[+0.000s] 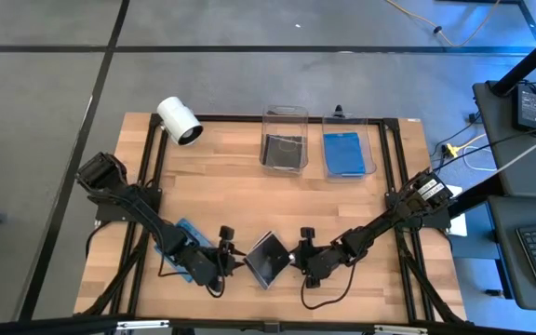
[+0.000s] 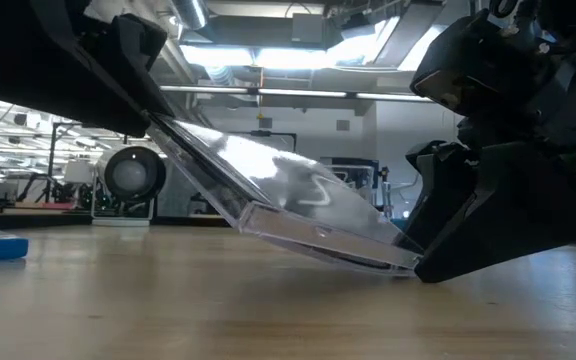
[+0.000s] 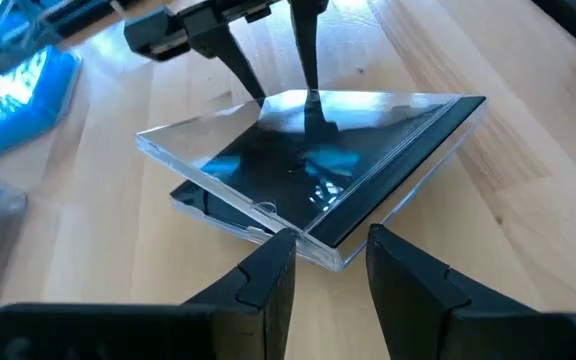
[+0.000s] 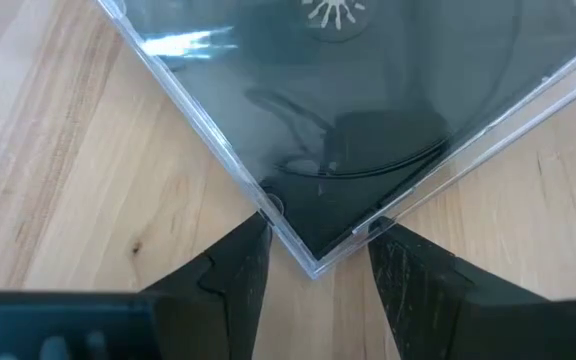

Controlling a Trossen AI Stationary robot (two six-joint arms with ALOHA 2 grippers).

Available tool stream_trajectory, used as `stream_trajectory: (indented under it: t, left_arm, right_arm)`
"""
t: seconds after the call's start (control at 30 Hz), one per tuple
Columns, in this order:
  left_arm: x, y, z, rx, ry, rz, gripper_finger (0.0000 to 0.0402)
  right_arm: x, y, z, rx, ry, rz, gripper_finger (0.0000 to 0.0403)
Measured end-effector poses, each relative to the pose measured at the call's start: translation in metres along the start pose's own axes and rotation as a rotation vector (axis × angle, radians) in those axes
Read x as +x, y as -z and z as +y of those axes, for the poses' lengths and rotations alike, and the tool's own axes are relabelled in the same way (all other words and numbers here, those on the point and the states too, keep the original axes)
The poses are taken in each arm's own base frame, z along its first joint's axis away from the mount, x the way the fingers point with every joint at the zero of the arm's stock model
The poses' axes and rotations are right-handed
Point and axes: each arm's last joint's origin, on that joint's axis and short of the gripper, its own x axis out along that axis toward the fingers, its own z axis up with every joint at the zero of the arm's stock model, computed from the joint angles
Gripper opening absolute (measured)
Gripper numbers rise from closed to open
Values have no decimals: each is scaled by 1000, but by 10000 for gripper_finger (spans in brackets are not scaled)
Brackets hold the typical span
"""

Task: Pick & place jewel cases by type
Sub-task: Put the black CD case into the left transparent bin

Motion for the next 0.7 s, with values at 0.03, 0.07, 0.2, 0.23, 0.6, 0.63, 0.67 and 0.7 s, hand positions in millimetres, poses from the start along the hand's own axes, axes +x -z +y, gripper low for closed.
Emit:
stream_trajectory:
  t: [0.03, 0.07, 0.2, 0.23, 0.6, 0.63, 0.67, 0.7]
  left_arm:
    - [0, 0, 0, -17, 2, 1, 116]
    - [0, 1, 0, -34, 7, 4, 116]
    - [1, 1, -1, -118, 35, 11, 116]
    - [1, 1, -1, -143, 37, 13, 116]
    - [1, -2, -1, -311, 58, -13, 116]
    - [1, -4, -1, -331, 62, -30, 116]
    - [1, -6, -1, -353, 65, -51, 116]
    - [0, -9, -1, -378, 71, -77, 116]
  right_arm:
    - [0, 0, 0, 0, 0, 0, 173]
    - [0, 0, 0, 0, 0, 0, 173]
    - [0, 0, 0, -3, -1, -2, 172]
    - [0, 0, 0, -4, -1, -3, 172]
    - [0, -1, 0, -27, -2, -16, 172]
    - [0, -1, 0, -29, -1, -17, 172]
    - [0, -1, 0, -32, -1, -18, 172]
    - [0, -1, 0, -34, 0, -18, 172]
